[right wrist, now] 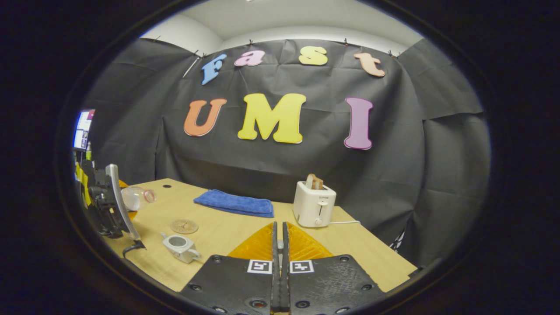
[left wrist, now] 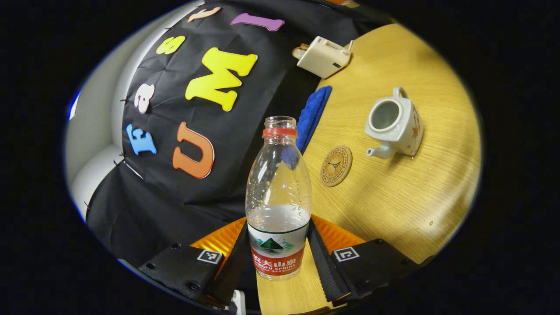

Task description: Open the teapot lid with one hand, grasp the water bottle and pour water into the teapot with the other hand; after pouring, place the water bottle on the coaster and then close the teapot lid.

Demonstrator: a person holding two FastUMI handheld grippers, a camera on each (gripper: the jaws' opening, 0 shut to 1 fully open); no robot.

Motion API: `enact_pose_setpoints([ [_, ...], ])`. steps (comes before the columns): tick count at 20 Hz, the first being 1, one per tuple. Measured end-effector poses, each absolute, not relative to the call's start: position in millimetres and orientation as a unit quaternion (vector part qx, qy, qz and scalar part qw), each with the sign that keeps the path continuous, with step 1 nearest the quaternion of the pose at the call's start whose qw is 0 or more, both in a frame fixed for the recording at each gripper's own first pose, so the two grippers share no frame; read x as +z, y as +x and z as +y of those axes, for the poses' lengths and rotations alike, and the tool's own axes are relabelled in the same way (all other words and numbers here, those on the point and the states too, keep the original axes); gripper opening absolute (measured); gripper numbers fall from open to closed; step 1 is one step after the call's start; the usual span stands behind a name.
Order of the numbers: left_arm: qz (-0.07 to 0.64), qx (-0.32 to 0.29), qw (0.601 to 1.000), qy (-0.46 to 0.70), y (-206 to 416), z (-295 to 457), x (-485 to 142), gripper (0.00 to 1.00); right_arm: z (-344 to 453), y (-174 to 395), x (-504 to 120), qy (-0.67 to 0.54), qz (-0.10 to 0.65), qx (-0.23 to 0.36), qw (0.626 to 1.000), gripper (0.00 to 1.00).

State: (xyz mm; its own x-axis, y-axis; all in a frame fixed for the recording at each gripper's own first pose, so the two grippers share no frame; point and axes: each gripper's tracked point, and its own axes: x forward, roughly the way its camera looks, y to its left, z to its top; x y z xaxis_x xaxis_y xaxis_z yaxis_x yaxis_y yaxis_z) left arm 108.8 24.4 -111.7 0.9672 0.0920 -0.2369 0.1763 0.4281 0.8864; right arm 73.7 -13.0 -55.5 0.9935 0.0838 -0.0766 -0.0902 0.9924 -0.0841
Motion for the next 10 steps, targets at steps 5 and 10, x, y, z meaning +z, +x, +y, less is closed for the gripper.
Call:
enact_pose_setpoints([
  [5, 0.114, -0.033, 0.771, 0.626, 103.7, 11.1, -110.7, 0.77, -9.7, 74.2, -59.8, -0.046, 0.043, 0.052, 0.997, 0.00],
  [10, 0.110, -0.037, 0.725, 0.679, 92.0, 1.2, -116.4, 0.77, -6.8, 73.4, -59.9, -0.052, 0.043, 0.058, 0.996, 0.00],
])
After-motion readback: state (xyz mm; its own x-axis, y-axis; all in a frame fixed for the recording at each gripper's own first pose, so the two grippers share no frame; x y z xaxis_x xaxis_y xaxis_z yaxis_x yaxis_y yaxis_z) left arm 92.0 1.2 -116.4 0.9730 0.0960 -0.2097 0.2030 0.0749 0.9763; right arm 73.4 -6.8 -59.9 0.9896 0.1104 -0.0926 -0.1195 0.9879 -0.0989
